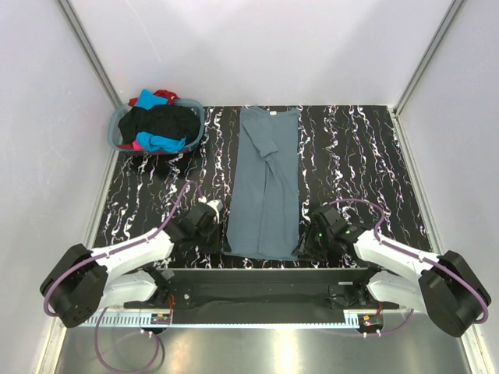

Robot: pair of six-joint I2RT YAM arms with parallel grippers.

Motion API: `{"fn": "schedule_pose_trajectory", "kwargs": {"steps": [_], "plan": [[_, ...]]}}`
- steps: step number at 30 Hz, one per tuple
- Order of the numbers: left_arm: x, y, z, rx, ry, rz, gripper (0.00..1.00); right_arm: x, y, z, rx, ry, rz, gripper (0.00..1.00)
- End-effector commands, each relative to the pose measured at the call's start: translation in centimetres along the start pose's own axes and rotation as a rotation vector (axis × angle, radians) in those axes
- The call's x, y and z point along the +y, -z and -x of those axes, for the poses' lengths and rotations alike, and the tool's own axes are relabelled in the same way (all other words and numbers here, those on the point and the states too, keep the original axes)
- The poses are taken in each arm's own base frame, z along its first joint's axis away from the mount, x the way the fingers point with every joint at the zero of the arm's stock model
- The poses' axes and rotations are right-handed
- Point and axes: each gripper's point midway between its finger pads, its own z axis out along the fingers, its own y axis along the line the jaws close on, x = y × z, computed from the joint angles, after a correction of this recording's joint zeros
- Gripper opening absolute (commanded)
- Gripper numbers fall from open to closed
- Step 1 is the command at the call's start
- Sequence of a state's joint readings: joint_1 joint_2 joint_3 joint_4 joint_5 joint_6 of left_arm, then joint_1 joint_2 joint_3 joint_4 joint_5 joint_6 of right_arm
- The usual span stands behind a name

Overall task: Fold and stack the t-shirts
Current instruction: Fold the tshirt

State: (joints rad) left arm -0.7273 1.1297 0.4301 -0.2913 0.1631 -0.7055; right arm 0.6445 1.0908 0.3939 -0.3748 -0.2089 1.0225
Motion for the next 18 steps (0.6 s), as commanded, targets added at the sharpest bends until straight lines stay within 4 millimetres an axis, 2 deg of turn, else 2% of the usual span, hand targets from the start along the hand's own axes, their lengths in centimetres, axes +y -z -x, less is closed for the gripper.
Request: {"fn": "schedule_pose_trajectory", "kwargs": {"steps": [1, 4, 8, 9, 12, 18], "plan": [[1.41, -0.1, -1.36, 0.022, 0.013, 0.055, 0.37, -0.74, -0.83, -0.2, -0.005, 0.0, -0.016, 0.39], [1.25, -0.02, -1.53, 0.021, 0.012, 0.055, 0.34, -1.08, -0.96, -0.31, -0.007, 0.0, -0.023, 0.35], [1.23, 0.06, -1.63, 0.016, 0.013, 0.06, 0.32, -1.06, -0.86, -0.15, -0.019, 0.0, -0.02, 0.2], [1.26, 0.08, -1.65, 0.016, 0.017, 0.063, 0.31, -0.97, -0.8, -0.07, -0.024, 0.001, -0.018, 0.13], [1.16, 0.28, -1.39, 0.001, 0.017, 0.063, 0.29, -1.09, -0.83, -0.03, -0.026, 0.008, -0.024, 0.0], [1.28, 0.35, -1.28, -0.009, 0.029, 0.071, 0.23, -1.08, -0.8, 0.04, -0.029, 0.012, -0.026, 0.0]]}}
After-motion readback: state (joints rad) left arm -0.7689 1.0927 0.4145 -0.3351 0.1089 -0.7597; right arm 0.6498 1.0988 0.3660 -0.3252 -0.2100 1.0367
